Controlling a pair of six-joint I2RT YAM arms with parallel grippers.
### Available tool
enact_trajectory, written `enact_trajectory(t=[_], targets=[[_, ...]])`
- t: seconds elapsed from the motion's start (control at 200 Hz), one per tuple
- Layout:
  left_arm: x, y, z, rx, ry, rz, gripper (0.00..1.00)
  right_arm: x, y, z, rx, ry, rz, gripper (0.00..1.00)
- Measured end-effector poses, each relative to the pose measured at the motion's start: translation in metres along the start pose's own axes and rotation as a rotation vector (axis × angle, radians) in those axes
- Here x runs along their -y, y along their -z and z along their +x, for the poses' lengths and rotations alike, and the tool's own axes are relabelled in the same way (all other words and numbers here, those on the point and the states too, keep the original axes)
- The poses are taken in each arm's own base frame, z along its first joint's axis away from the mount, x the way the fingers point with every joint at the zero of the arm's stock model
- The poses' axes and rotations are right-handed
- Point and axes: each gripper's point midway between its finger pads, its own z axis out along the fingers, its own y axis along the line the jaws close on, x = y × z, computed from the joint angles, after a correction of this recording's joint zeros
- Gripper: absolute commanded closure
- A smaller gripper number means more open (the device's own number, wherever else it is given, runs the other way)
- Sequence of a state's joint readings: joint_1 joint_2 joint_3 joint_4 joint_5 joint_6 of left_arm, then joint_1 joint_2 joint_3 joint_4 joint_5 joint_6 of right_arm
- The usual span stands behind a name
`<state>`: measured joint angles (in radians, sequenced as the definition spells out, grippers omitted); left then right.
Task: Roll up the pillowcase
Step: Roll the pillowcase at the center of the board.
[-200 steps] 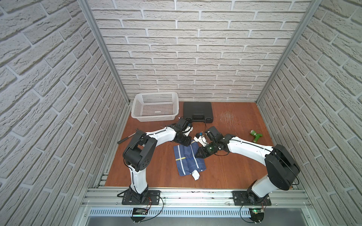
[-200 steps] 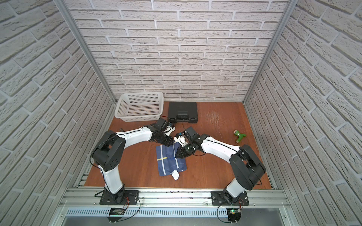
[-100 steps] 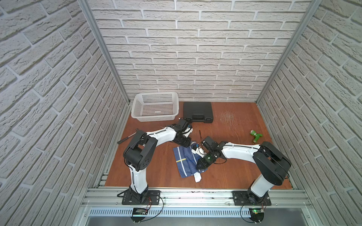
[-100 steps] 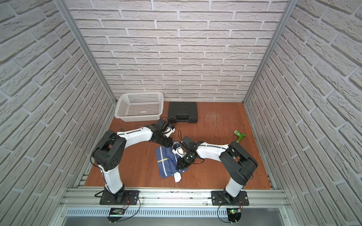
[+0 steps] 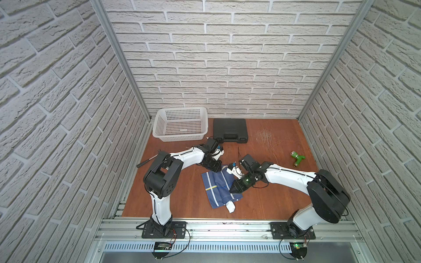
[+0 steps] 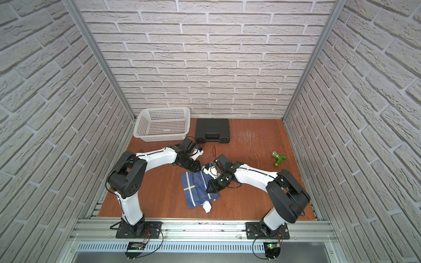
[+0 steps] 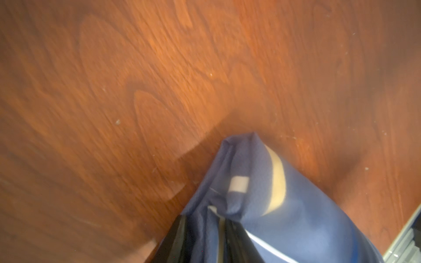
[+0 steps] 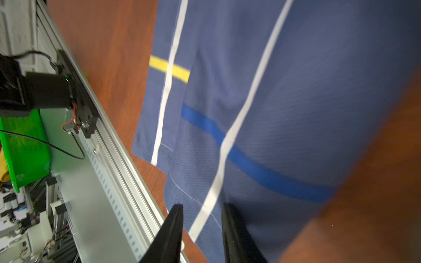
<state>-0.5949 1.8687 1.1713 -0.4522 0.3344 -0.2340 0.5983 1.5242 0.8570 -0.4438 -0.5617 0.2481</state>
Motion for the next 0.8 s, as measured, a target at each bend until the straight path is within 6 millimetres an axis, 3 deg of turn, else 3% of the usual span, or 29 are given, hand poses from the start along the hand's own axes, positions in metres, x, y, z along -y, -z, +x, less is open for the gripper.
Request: enact_trajectory(t=[0.115,0.19,0.53,0.8], targets=[[0.003,0.004,0.003,-0.009,0.005,0.008,0.66,0.015,0.029,-0.029,0.125,-0.077,0.007,0.49],[0.004,0.005,0.004,-0.013,0.005,0.011,0.66,0.029,0.034,-0.035,0.15,-0.136,0.015,0.46],[0.003,0.001,0.014,-0.037,-0.002,0.015,0.66,0.058,-0.01,-0.031,0.058,-0.331,-0.053,0.44],[0.004,0.0,0.016,-0.041,-0.009,0.023,0.66,0.048,-0.027,-0.042,0.051,-0.355,-0.202,0.44]])
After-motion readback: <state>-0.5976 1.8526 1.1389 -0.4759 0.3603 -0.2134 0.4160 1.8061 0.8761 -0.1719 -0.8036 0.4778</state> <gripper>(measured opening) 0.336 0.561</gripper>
